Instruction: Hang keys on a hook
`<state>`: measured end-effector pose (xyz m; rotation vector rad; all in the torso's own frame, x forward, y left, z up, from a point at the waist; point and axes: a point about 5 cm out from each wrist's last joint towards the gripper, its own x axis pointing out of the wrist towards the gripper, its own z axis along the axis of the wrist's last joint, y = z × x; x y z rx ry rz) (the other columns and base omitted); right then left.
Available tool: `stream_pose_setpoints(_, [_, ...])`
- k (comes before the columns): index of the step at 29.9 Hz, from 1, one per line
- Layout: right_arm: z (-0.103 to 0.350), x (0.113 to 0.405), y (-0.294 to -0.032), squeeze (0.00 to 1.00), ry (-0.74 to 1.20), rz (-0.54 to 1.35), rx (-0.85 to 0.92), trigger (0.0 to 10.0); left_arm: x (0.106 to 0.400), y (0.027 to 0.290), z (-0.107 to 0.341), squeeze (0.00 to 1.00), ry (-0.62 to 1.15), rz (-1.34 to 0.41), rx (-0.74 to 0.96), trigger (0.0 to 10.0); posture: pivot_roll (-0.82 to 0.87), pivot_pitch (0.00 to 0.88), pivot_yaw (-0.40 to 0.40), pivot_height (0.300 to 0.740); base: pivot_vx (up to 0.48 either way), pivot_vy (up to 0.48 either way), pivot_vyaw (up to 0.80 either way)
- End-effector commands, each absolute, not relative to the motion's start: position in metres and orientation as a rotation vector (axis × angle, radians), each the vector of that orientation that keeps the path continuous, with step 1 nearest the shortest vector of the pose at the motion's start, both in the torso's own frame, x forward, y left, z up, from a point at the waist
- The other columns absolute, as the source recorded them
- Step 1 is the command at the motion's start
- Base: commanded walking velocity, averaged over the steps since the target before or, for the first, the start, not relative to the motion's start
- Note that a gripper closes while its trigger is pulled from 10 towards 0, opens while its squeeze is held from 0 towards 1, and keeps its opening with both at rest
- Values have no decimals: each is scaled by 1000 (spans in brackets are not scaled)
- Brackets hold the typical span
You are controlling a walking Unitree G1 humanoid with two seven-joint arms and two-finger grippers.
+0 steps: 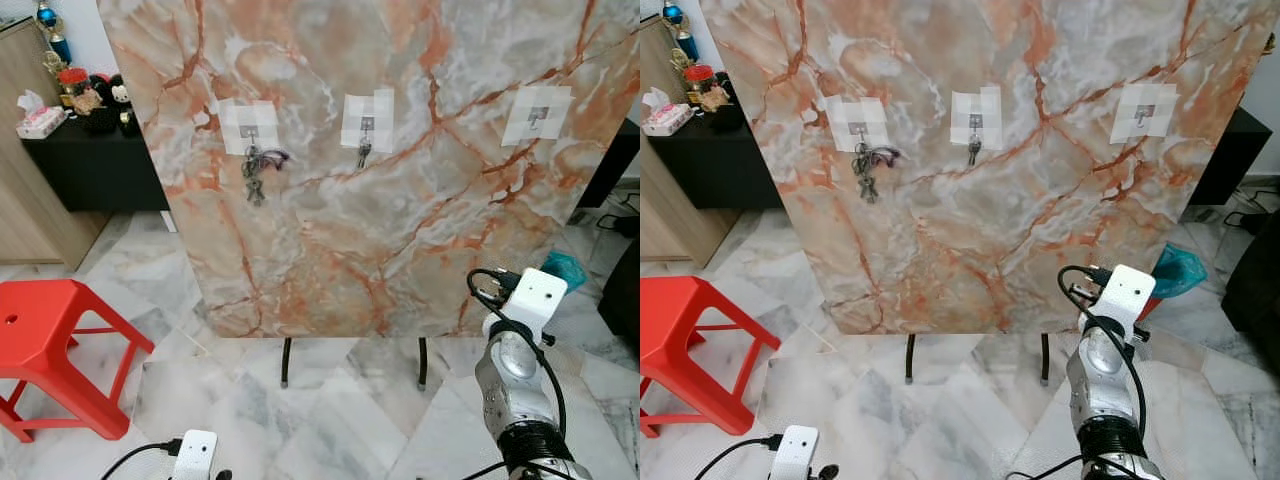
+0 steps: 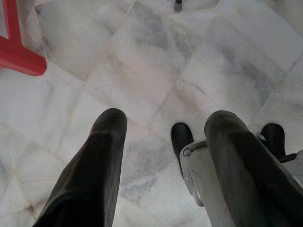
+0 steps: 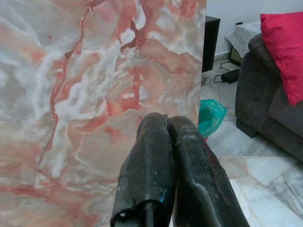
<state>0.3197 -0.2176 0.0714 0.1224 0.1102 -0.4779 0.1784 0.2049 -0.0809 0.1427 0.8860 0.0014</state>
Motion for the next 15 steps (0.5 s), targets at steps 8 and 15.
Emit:
stream_pose_setpoints(8, [78, 321, -221, 0, 73, -494, 127, 10000, 178, 204, -81, 0, 878, -3, 148, 10000, -32, 0, 1, 740, 0, 0, 0])
stream_pose_setpoints(15, [78, 322, -222, 0, 85, -500, 127, 10000, 179, 205, -80, 0, 877, -3, 149, 10000, -32, 0, 2, 740, 35, 0, 0])
